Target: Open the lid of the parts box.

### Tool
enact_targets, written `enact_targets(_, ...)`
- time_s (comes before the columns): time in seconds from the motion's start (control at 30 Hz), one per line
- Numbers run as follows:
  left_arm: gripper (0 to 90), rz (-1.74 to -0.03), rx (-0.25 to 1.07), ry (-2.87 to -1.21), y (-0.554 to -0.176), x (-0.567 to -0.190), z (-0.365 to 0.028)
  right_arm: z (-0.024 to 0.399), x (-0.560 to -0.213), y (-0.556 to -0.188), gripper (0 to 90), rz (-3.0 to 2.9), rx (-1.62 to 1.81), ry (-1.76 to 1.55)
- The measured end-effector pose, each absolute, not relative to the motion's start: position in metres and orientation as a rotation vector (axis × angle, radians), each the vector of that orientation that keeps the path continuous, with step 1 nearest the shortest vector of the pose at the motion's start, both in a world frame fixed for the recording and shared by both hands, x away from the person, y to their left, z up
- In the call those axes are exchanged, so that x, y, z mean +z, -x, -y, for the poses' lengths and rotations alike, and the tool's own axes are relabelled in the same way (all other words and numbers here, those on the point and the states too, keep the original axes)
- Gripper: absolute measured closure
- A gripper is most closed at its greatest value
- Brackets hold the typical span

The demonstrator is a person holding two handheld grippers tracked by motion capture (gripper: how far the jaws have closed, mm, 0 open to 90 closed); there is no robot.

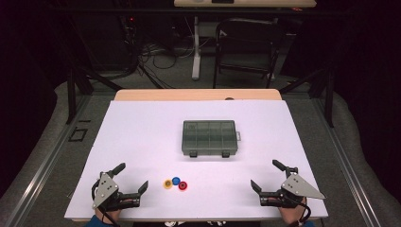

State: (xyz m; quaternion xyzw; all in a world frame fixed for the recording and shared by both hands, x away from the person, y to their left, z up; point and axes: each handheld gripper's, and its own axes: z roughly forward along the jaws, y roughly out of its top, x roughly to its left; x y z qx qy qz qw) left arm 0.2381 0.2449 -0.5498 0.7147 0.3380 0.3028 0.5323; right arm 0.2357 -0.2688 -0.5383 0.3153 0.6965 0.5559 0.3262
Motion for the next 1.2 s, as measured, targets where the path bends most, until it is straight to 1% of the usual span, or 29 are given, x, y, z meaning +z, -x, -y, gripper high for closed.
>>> enact_targets(0.57,0.1,-0.819,0.711,-1.719,-0.241,-0.551,-0.242,0.269,-0.541,-0.239,0.0,-1.84,1.441,-0.838)
enact_targets(1.2,0.1,-0.822,0.692,-1.732,-0.247,-0.549,-0.235,0.259,-0.536,-0.254,0.0,-1.907,1.405,-0.87)
